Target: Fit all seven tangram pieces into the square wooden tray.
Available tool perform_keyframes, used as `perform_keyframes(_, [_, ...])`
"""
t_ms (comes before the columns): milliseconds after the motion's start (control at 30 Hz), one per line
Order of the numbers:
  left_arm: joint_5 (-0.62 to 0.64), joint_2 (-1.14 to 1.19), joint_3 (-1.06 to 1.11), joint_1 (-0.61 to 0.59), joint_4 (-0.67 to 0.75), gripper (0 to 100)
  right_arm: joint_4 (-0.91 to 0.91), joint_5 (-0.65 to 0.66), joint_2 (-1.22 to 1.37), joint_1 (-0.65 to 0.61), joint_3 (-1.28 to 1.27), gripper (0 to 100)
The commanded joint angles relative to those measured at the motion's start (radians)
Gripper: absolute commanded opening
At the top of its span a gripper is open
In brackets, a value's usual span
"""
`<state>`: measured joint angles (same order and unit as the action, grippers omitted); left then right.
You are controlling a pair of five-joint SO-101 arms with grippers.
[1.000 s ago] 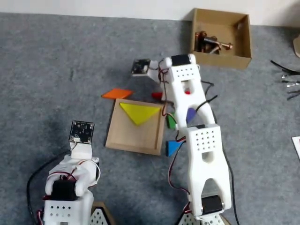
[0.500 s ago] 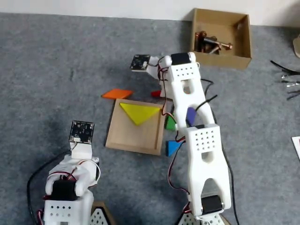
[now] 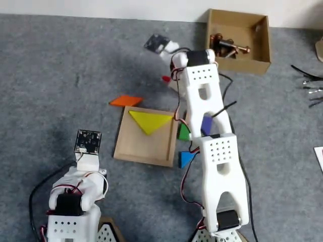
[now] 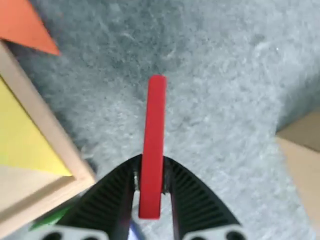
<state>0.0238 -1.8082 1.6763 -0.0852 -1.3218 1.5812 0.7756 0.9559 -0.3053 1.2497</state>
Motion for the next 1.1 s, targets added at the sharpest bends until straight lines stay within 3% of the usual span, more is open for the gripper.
perform_keyframes(0, [0.006, -0.016, 0.019, -0.013, -0.005, 1, 0.087, -0.118, -0.035, -0.027, 0.101, 0.5])
perform_keyframes(200, [0.006, -0.016, 0.019, -0.013, -0.005, 1, 0.183, -0.456, -0.035, -0.07, 0.274, 0.5])
perform_keyframes(300, [0.006, -0.016, 0.019, -0.013, -0.005, 1, 0.183, -0.554, -0.036, -0.099, 0.331, 0.5])
perform_keyframes(633, [0.006, -0.016, 0.019, -0.013, -0.005, 1, 0.185, -0.559, -0.217, -0.168, 0.311, 0.5])
perform_keyframes(833, [0.006, -0.016, 0.019, -0.013, -0.005, 1, 0.183, -0.505, -0.463, -0.162, -0.005, 0.5])
perform_keyframes(1067, [0.006, -0.016, 0.019, -0.013, -0.005, 1, 0.182, -0.555, -0.757, -0.17, -0.386, 0.5])
